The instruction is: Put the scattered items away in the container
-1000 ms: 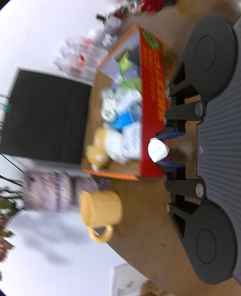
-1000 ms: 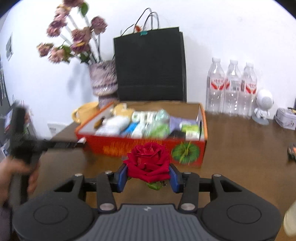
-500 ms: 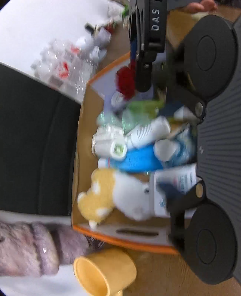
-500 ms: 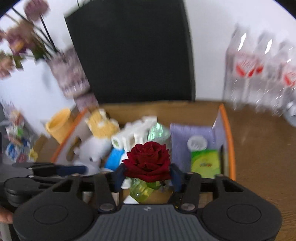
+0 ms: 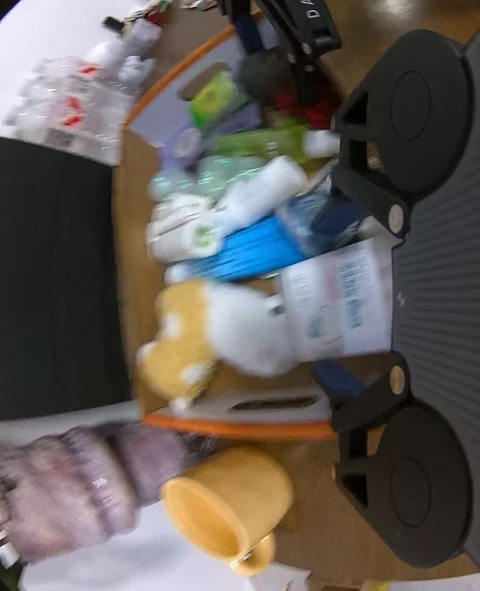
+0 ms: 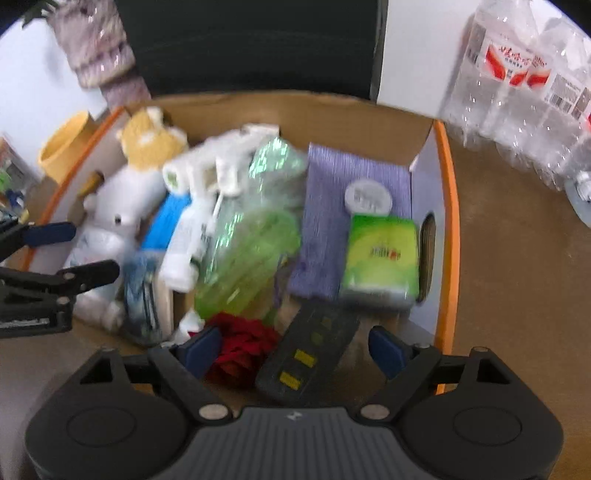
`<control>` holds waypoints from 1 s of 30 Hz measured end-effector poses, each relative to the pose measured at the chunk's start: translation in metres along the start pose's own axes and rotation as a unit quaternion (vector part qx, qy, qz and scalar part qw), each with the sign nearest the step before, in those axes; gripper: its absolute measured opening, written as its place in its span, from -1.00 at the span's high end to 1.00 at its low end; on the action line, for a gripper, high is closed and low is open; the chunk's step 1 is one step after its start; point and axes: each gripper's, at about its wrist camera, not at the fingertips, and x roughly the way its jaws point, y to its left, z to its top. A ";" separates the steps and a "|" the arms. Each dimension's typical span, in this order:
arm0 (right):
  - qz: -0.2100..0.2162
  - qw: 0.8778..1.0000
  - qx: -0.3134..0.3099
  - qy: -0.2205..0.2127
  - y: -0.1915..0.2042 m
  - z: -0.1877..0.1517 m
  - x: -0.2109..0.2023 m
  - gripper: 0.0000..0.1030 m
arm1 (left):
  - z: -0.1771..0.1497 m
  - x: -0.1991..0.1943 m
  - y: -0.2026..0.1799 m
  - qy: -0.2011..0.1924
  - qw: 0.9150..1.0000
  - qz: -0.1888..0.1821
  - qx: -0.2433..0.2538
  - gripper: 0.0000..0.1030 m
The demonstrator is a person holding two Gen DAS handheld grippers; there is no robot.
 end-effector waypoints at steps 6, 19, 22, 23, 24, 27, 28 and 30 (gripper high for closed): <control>-0.014 1.000 0.023 0.005 0.003 -0.009 -0.001 -0.70 | -0.010 -0.004 -0.002 -0.008 1.000 0.017 0.014 -0.45; -0.029 0.997 0.067 0.008 0.013 -0.033 -0.016 -0.70 | -0.025 -0.011 -0.003 -0.012 1.000 0.023 0.013 -0.46; -0.027 0.996 0.090 0.007 0.011 -0.029 -0.023 -0.70 | -0.022 -0.020 0.003 -0.002 0.999 0.010 -0.031 -0.47; -0.025 0.995 0.099 0.003 0.010 -0.028 -0.027 -0.70 | -0.021 -0.027 0.006 0.000 0.999 -0.001 -0.048 -0.49; -0.020 0.994 0.103 -0.006 0.009 -0.028 -0.034 -0.70 | -0.019 -0.033 0.005 -0.002 0.999 -0.010 -0.050 -0.55; -0.015 0.994 0.101 -0.028 0.013 -0.030 -0.059 -0.71 | -0.015 -0.050 0.002 0.006 0.999 0.003 -0.054 -0.63; -0.017 0.995 0.095 -0.035 0.016 -0.032 -0.069 -0.71 | -0.015 -0.056 0.002 0.009 0.998 0.009 -0.062 -0.70; -0.021 0.995 0.090 -0.043 0.021 -0.036 -0.083 -0.73 | -0.018 -0.066 0.004 0.015 0.996 0.004 -0.084 -0.89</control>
